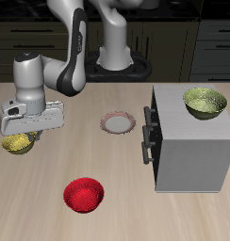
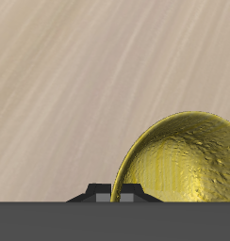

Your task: Close the bottom drawer of the white cabinet and place the yellow bowl on the plate

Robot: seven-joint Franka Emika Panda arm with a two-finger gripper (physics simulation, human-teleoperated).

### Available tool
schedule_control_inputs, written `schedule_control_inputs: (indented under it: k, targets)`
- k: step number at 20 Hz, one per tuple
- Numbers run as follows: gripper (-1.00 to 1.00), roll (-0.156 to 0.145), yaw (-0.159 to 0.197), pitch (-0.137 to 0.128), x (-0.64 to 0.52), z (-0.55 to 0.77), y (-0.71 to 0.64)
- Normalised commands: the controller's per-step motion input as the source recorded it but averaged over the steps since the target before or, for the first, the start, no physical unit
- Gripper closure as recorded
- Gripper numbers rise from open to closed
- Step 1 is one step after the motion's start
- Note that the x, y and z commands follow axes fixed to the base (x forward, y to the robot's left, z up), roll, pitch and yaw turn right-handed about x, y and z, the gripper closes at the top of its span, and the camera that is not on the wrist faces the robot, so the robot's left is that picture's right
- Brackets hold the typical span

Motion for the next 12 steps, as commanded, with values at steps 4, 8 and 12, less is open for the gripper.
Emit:
schedule_control_inputs:
  k: [4,8,12]
  targets:
    - [1.00,0.025,-0.006,-0.013,-0.12,0.25,0.03]
    - [1.00,0.061,-0.048,0.013,-0.24,0.16,0.17]
    - [1.00,0.012,0.015,0.013,-0.19,0.05,0.23]
